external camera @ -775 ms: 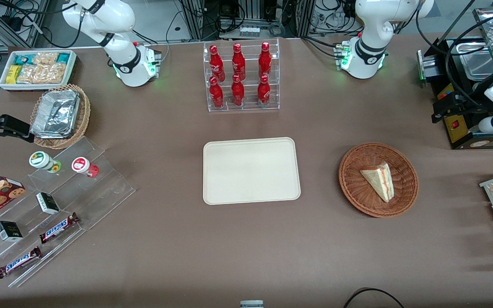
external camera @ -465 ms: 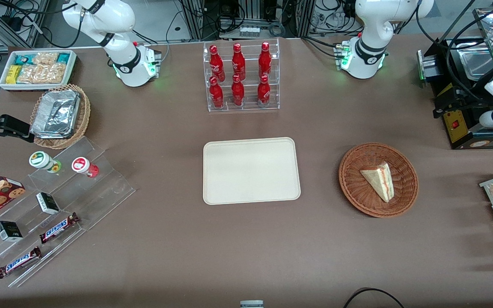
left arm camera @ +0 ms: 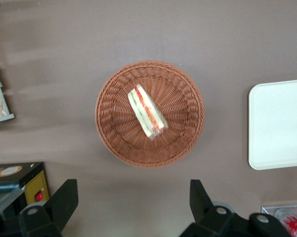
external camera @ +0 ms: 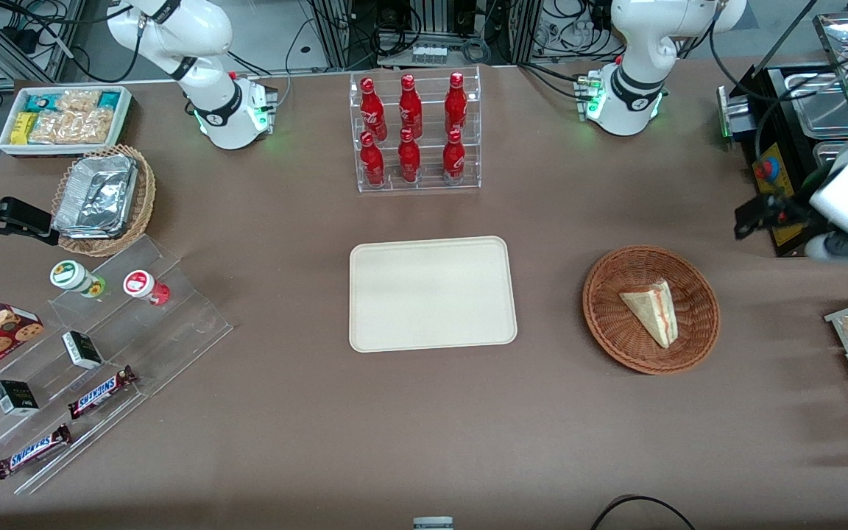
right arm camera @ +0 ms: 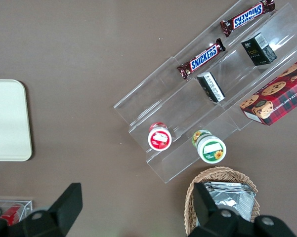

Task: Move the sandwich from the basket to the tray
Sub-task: 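Lower the open left gripper over the wrapped sandwich in the wicker basket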

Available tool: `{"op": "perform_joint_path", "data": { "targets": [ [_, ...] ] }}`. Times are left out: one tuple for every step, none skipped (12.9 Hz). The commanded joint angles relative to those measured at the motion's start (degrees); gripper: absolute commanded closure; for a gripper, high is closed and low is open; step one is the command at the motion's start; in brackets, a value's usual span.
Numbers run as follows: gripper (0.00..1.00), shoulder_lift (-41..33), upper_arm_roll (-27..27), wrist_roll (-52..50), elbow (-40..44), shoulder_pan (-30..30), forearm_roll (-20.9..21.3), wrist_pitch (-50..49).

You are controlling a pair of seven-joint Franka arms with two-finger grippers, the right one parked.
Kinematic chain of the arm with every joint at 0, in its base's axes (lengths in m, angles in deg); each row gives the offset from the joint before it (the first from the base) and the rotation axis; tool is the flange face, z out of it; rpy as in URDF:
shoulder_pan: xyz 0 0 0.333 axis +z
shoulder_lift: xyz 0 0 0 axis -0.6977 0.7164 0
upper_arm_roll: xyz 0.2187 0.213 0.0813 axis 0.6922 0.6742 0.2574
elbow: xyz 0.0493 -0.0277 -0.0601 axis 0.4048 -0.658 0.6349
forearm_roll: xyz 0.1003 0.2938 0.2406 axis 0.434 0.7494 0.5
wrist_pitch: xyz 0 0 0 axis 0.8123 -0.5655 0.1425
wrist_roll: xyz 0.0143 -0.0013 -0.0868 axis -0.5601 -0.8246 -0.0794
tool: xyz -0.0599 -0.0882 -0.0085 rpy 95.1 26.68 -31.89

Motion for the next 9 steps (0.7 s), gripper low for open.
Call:
{"op": "perform_joint_path", "data": {
  "targets": [
    [0.0, 5.14, 0.08, -1.48, -0.07, -0.63, 0.91, 4.37],
    [0.0, 7.16, 0.08, -2.53, -0.86, -0.8, 1.0, 7.09],
    [0.0, 8.31, -0.01, -3.85, -2.34, -1.07, 1.17, 9.9],
    [0.0, 8.93, -0.01, -4.64, -4.01, -1.5, 1.18, 12.71],
    [0.0, 9.38, -0.01, -7.0, -5.86, -1.77, 1.26, 15.35],
    [0.0, 9.99, -0.01, -10.42, -7.27, -1.86, 1.26, 17.55],
    [0.0, 10.34, -0.01, -13.15, -8.76, -1.86, 1.26, 19.83],
    [0.0, 10.26, -0.01, -16.13, -10.78, -1.77, 1.26, 22.03],
    [0.0, 10.09, -0.01, -21.04, -13.23, -1.95, 1.26, 24.49]
  ]
}}
